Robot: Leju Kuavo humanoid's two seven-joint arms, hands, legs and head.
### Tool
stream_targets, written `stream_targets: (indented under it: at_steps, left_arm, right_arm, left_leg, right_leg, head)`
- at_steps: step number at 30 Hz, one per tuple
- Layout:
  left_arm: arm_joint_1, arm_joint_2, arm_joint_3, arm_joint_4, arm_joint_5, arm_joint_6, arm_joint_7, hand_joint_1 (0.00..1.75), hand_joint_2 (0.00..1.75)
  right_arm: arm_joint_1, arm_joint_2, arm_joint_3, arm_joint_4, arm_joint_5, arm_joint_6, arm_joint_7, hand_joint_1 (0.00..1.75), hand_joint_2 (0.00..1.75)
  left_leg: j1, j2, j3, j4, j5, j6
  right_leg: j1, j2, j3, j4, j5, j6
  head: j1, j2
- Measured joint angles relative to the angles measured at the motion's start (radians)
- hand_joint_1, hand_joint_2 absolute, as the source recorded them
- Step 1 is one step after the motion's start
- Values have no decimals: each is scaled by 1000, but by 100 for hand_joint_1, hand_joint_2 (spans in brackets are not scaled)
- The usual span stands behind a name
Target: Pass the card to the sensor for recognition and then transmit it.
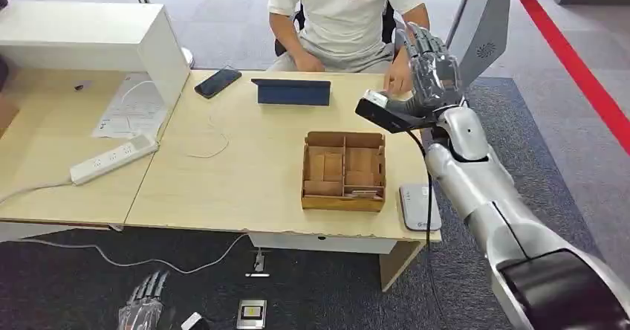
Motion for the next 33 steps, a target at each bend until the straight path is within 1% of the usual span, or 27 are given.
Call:
stream_targets:
  at_steps: [1, 2, 3, 6, 8, 9, 11, 13, 17, 20, 24, 29, 33]
  left_arm:
    - [-4, 1, 6, 12, 2, 0, -5, 0, 175]
    - [-8, 1, 15, 20, 2, 0, -10, 0, 175]
    - [-11, 1, 22, 28, 1, 0, -12, 0, 175]
    - [-17, 1, 45, 46, -2, 0, -14, 0, 175]
    - [-21, 2, 58, 57, -2, 0, -14, 0, 175]
    - [-23, 2, 66, 60, -3, 0, -14, 0, 175]
    - [-27, 2, 79, 69, -5, 0, -14, 0, 175]
    - [-29, 1, 95, 73, -7, 0, -14, 0, 175]
    - [-35, 1, 126, 76, -12, 0, -13, 0, 175]
    - [-43, -1, 146, 76, -13, 0, 5, 0, 175]
    - [-47, -5, 168, 76, -14, 0, 19, 0, 175]
    - [-55, -10, 191, 76, -14, 0, 22, 0, 175]
    - [-58, -14, 201, 77, -12, 0, 8, 0, 175]
  right_arm:
    - [24, -3, -13, -27, -35, 10, -24, 0, 175]
    - [53, -5, -25, -62, -86, 34, -46, 0, 175]
    - [85, -8, -37, -98, -140, 64, -55, 0, 175]
    - [193, -20, -74, -211, -287, 153, -60, 0, 175]
    - [247, -27, -93, -271, -320, 176, -61, 0, 175]
    - [266, -30, -103, -299, -342, 198, -61, 0, 175]
    - [320, -42, -125, -364, -420, 268, -61, 0, 175]
    - [386, -53, -136, -419, -459, 300, -65, 0, 175]
    - [516, -75, -137, -500, -482, 304, -82, 0, 175]
    - [568, -82, -133, -530, -491, 297, -87, 0, 175]
    - [614, -84, -126, -556, -492, 287, -91, 0, 175]
    - [642, -77, -101, -567, -474, 288, -95, 0, 175]
    - [645, -71, -77, -567, -451, 292, -102, 0, 175]
  left_leg:
    - [0, 0, 0, 0, 0, 0]
    - [0, 0, 0, 0, 0, 0]
    - [0, 0, 0, 0, 0, 0]
    - [0, -1, 0, 0, 0, 0]
    - [0, 0, 0, 0, 0, 0]
    - [0, 0, 0, 0, 0, 0]
    - [0, 0, 1, 0, 0, 0]
    - [0, -1, 1, 0, -1, 0]
    - [0, 0, 0, 0, -1, 0]
    - [0, 0, 0, 0, -1, 0]
    - [0, 0, 0, 0, -1, 0]
    - [0, 0, 0, 0, -1, 0]
    - [0, 0, 0, 0, -1, 0]
  right_leg:
    - [0, 0, 0, 0, 0, 0]
    - [0, 0, 1, 0, 0, 0]
    - [0, 0, 1, 0, 0, 0]
    - [0, 0, 1, 0, 0, 0]
    - [0, 0, 0, 0, 0, 0]
    - [0, 0, 0, 0, 0, 0]
    - [0, 0, 0, -1, -1, 0]
    - [0, 0, 0, -1, -1, 0]
    - [0, 0, 0, -1, -1, 0]
    - [0, 0, 0, -1, -1, 0]
    - [0, 0, 0, -1, -1, 0]
    - [0, 0, 0, 0, -1, 0]
    - [0, 0, 0, 0, -1, 0]
  head:
    - [0, 0]
    - [0, 0]
    - [0, 0]
    - [0, 0]
    - [0, 0]
    - [-1, 0]
    - [0, 0]
    - [0, 0]
    - [0, 0]
    - [0, 0]
    - [0, 0]
    - [0, 0]
    - [0, 0]
